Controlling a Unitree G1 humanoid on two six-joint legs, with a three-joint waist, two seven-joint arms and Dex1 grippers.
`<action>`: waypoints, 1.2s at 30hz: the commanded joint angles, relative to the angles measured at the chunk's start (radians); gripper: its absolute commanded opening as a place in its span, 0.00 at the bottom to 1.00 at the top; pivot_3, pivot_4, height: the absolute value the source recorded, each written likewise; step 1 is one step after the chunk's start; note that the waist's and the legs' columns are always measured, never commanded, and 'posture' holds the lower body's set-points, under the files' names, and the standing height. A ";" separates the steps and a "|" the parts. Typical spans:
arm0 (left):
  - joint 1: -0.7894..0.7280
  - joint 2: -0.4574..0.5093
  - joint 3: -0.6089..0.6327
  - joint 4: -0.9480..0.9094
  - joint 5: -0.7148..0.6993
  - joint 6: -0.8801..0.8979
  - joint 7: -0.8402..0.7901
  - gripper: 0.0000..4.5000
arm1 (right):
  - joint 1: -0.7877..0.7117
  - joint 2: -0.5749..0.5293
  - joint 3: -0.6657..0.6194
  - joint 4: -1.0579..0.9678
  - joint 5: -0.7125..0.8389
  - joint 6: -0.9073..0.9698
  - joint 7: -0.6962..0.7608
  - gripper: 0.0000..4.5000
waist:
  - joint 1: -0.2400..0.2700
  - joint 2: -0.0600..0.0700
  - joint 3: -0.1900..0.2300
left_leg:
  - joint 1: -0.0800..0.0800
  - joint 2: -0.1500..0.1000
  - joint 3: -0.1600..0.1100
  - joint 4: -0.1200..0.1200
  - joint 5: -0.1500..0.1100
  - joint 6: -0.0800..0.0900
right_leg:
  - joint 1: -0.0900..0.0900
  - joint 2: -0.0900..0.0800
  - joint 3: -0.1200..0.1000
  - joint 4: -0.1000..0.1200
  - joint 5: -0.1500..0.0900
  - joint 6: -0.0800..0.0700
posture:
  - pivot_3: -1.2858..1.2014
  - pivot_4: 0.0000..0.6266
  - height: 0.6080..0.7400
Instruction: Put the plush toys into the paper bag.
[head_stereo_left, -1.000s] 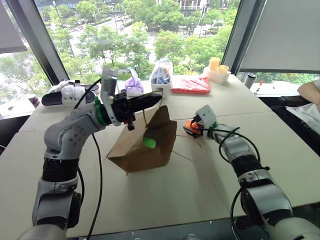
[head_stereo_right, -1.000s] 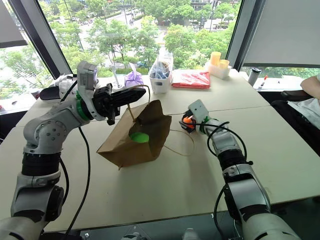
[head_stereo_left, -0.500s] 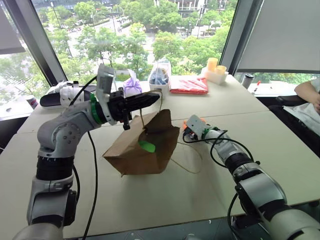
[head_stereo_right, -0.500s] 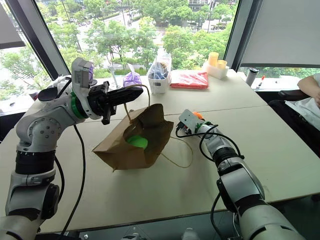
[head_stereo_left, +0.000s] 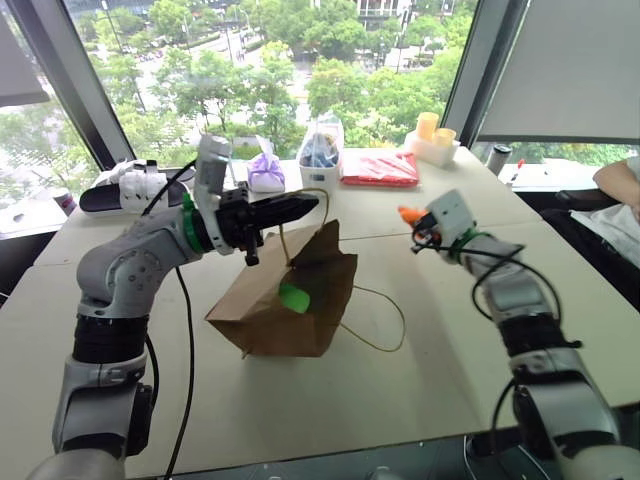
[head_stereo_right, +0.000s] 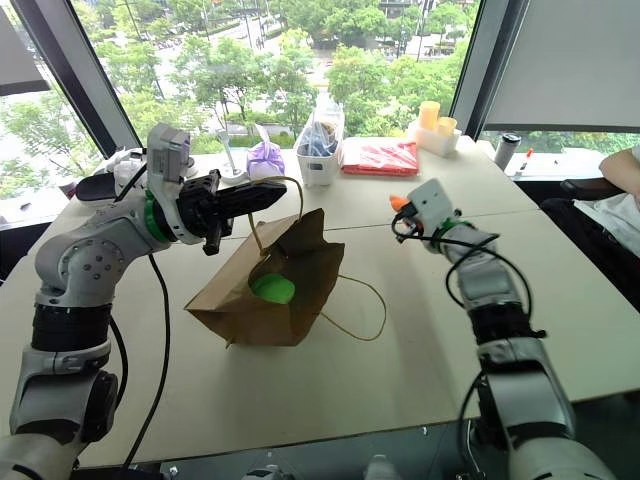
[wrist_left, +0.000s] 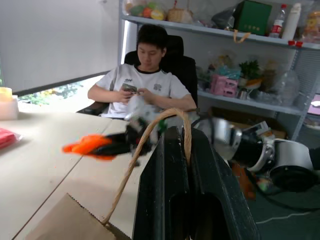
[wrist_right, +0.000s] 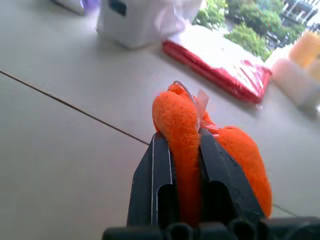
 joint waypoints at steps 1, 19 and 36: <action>-0.018 0.010 -0.005 0.019 0.017 -0.021 -0.034 0.00 | 0.090 -0.087 -0.058 -0.464 0.178 0.203 0.131 0.01 | -0.002 0.000 0.000 | 0.000 0.000 0.000 0.000 0.000 0.001 | 0.000 0.000 0.000 0.002 0.000 0.000 | 0.52 0.24 1.00; -0.074 -0.003 -0.004 0.089 0.033 -0.024 -0.064 0.00 | 0.108 -0.108 0.287 -0.761 0.277 0.340 0.218 0.01 | 0.025 -0.001 0.000 | 0.002 0.001 0.002 0.005 -0.004 0.008 | 0.003 -0.001 0.000 0.001 -0.001 0.000 | 0.52 0.24 1.00; -0.074 -0.024 0.023 -0.039 -0.074 0.077 0.003 0.00 | -0.136 0.255 0.481 -0.059 -0.056 -0.099 0.161 0.29 | 0.021 -0.001 0.000 | 0.002 0.000 0.002 0.003 0.001 -0.001 | -0.001 -0.001 0.000 0.005 0.000 0.000 | 0.52 0.24 1.00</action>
